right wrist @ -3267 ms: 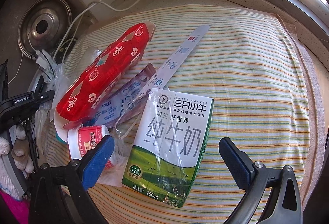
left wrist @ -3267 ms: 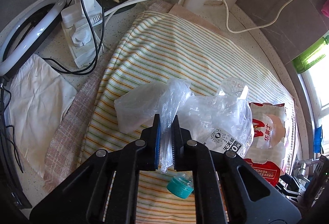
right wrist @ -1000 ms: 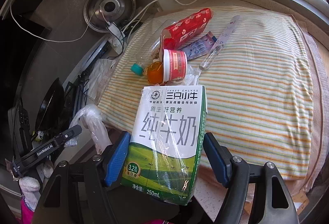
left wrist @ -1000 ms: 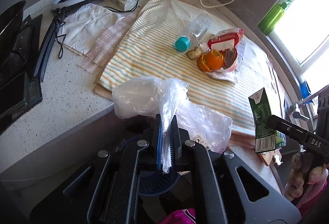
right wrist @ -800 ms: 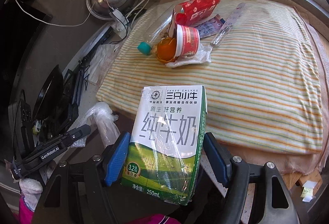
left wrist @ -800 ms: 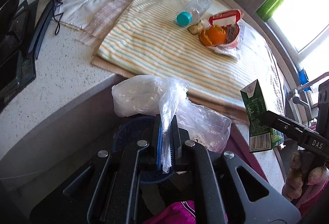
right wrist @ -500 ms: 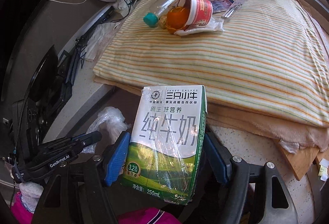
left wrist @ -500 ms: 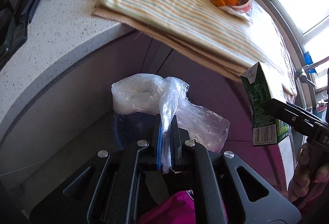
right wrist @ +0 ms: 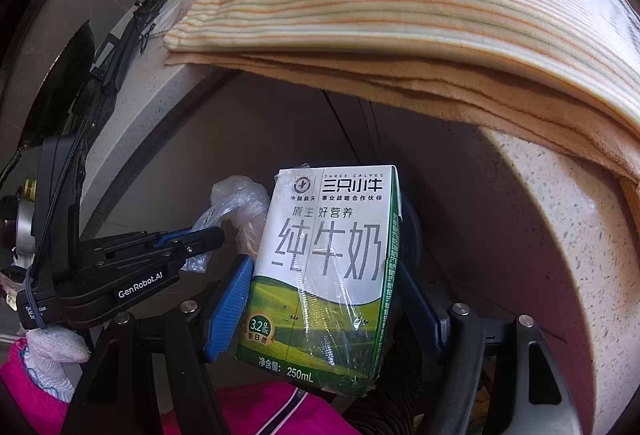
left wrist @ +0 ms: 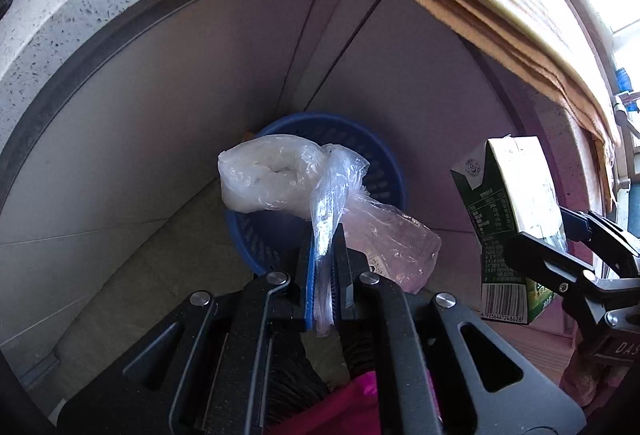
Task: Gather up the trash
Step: 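Carry bag and carton down to the blue basket and release both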
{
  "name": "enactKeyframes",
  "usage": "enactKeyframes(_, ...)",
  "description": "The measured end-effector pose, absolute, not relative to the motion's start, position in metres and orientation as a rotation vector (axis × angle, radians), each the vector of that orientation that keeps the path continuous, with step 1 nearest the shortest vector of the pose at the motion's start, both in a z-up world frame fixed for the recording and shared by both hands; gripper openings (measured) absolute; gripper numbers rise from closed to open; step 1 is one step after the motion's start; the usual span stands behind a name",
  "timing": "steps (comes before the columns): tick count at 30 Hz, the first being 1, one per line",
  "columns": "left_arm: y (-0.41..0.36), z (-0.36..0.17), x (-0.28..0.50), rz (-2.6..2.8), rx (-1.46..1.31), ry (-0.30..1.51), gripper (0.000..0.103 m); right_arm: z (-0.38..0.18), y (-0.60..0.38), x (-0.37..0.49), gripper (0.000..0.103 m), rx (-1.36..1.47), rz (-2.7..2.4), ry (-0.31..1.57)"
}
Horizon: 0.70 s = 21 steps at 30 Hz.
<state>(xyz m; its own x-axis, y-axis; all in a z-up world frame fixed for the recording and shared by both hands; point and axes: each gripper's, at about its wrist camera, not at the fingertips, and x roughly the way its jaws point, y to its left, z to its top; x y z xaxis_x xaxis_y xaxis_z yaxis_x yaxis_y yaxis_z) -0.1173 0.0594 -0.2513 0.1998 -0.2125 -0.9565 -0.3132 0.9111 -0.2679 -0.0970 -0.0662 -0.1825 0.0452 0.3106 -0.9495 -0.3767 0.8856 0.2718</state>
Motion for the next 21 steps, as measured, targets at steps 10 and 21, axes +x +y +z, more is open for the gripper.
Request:
enactKeyframes(10, 0.051, -0.276, -0.108, 0.079, -0.425, 1.421, 0.004, -0.218, -0.059, -0.101, 0.074, -0.096, 0.504, 1.471)
enactKeyframes(21, 0.043, -0.285, -0.103, 0.086, -0.403, 1.445, 0.004, -0.231, -0.052, -0.093, 0.074, -0.091, 0.488, 1.483)
